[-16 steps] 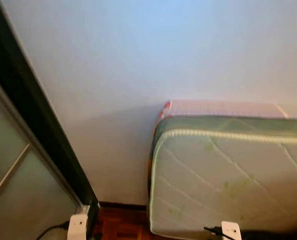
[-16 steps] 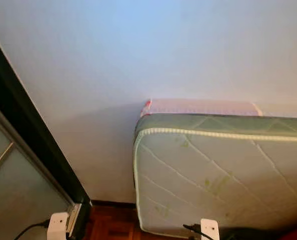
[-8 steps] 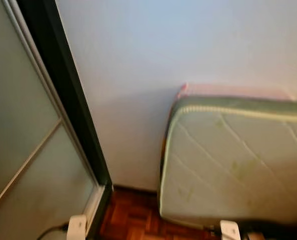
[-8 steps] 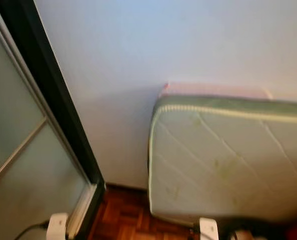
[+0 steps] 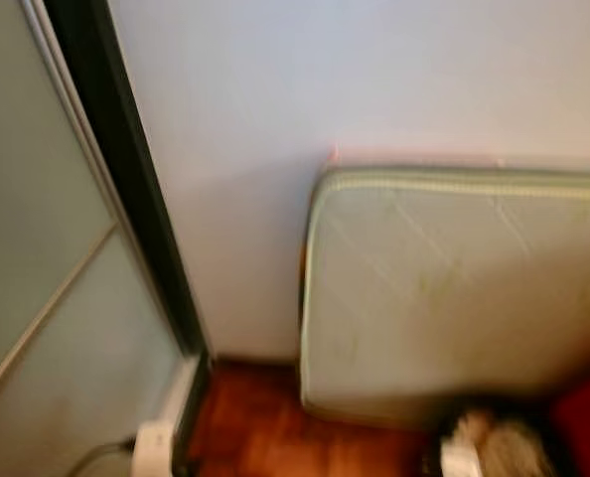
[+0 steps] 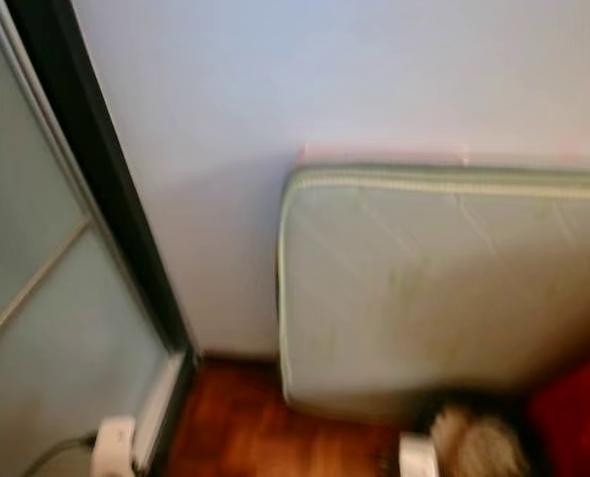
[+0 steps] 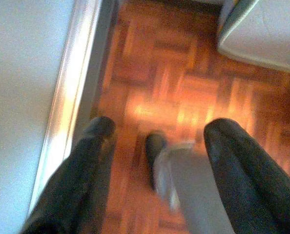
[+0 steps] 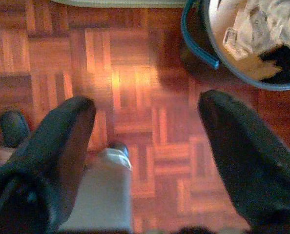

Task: Clean up the room

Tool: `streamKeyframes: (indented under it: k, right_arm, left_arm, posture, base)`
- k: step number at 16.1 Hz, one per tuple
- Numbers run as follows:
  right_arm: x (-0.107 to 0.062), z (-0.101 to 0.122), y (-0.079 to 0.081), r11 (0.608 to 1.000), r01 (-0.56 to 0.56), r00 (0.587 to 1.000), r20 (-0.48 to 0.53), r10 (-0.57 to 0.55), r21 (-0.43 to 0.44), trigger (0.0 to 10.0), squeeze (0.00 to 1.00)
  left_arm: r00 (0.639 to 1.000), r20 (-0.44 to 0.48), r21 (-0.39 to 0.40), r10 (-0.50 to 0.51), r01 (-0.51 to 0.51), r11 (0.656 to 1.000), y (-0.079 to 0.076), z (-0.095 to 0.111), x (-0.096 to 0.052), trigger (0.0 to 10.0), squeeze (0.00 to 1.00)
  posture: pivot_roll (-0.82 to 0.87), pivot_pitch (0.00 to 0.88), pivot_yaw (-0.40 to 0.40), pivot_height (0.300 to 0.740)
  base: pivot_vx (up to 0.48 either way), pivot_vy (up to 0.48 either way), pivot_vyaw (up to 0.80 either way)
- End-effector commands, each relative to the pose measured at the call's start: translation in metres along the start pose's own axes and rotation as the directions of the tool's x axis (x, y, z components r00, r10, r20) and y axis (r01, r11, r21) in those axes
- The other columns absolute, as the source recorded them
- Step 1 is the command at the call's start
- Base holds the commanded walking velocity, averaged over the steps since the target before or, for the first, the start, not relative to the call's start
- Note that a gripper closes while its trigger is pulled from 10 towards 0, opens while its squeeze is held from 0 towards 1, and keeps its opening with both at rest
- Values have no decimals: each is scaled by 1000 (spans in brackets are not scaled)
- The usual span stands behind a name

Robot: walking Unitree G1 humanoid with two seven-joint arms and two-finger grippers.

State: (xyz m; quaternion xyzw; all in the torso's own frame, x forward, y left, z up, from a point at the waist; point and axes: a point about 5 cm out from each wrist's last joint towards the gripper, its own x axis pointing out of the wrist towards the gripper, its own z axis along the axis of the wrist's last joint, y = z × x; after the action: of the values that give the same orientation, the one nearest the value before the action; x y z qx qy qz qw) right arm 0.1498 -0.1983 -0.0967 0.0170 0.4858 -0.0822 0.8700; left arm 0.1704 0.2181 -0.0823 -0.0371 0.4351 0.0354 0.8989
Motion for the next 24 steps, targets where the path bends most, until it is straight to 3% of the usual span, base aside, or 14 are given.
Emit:
streamKeyframes:
  k: [1, 10, 15, 24]
  right_arm:
    - [2, 11, 2, 965, -79, 997, 16, 78, 252, 10000, 0]
    - [2, 8, 2, 963, -88, 996, -2, 91, 253, 10000, 0]
    - [2, 6, 2, 962, -81, 996, -5, 85, 263, 10000, 0]
    - [2, 9, 2, 954, -56, 998, 14, 54, 296, 10000, 0]
  left_arm:
    - [995, -61, -80, 81, -86, 993, 20, -16, -7, 10000, 0]
    - [996, -60, -37, 69, -71, 997, 19, -14, -7, 10000, 0]
    - [996, -65, -12, 68, -68, 998, 20, -15, -7, 10000, 0]
    - [996, -63, -1, 66, -66, 998, 20, -13, -6, 10000, 0]
  posture:
    - [151, 0, -90, 740]
    - [123, 0, -85, 740]
    - [128, 0, -79, 740]
    - [125, 0, -81, 740]
  base:
    - [0, 0, -606]
    - [0, 0, -752]
    - [0, -423, -726]
    - [0, -380, 0]
